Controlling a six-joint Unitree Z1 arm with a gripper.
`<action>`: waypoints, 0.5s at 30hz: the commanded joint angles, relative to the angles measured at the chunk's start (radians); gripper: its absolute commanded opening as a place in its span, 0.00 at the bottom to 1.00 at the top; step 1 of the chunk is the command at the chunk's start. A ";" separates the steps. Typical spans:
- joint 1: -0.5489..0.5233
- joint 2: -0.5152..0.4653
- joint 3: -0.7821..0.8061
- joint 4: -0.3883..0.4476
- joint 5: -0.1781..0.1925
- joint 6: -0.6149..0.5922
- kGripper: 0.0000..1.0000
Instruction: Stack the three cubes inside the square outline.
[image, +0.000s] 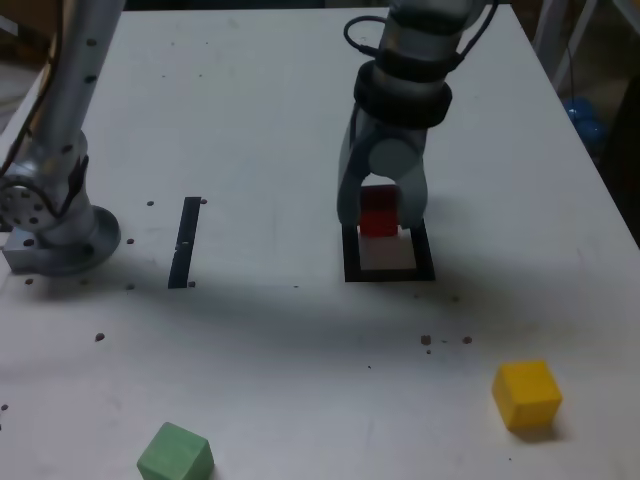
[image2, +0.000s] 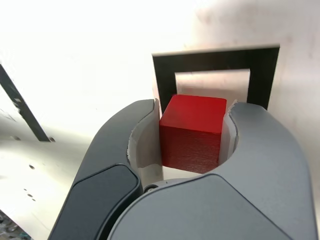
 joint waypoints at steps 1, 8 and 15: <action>-0.008 0.016 -0.005 -0.002 -0.005 -0.006 0.36; -0.019 0.040 -0.005 -0.008 -0.010 -0.016 0.36; -0.019 0.046 -0.002 -0.015 -0.008 -0.014 0.47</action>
